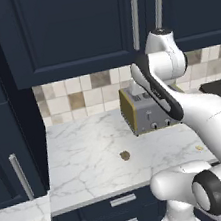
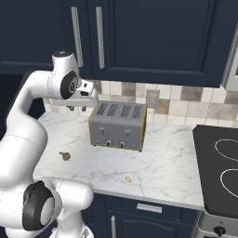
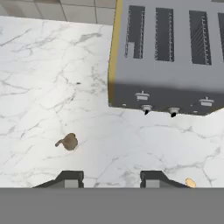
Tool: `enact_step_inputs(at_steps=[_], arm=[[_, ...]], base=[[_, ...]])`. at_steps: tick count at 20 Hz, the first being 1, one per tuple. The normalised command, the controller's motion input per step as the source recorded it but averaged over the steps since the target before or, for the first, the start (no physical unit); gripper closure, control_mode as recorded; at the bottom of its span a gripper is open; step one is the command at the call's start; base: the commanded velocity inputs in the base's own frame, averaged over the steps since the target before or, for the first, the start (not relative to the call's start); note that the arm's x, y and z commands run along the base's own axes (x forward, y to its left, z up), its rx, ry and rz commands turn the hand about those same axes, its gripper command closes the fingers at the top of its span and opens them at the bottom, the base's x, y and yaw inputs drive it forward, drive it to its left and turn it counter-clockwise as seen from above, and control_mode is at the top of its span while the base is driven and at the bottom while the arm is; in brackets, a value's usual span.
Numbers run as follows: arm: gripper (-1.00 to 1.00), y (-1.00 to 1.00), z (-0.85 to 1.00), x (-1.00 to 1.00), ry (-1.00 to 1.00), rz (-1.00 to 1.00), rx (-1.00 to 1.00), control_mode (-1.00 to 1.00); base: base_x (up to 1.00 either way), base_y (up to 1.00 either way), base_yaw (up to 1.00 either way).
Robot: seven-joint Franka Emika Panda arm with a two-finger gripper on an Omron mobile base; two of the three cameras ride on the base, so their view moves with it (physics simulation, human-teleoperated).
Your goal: Pick the pan from the cabinet and place it on the stove. Then turn on the stove burner for the pan.
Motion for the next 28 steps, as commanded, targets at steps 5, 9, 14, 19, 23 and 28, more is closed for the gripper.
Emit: enact_step_inputs(at_steps=[5, 9, 14, 19, 23, 28], arm=[[-1.00, 0.00, 0.01, -0.29, -0.09, 0.00, 0.00, -1.00], [-1.00, 0.00, 0.12, -0.55, -0.32, -0.01, -0.01, -1.00], [-1.00, 0.00, 0.30, -0.34, -0.38, 0.00, 0.00, -1.00], [-1.00, -0.06, 0.59, -0.17, -0.34, 0.00, 0.00, -1.00], [-1.00, -0.23, 0.72, -0.11, -0.29, 0.00, 0.00, -1.00], [-1.00, -0.34, 0.74, -0.06, -0.24, 0.00, 0.00, -1.00]], base=[[0.00, 0.00, 0.00], [0.00, 0.00, 0.00], [0.00, 0.00, 0.00], [0.00, 0.00, 0.00], [0.00, 0.00, 0.00], [0.00, 0.00, 0.00]])
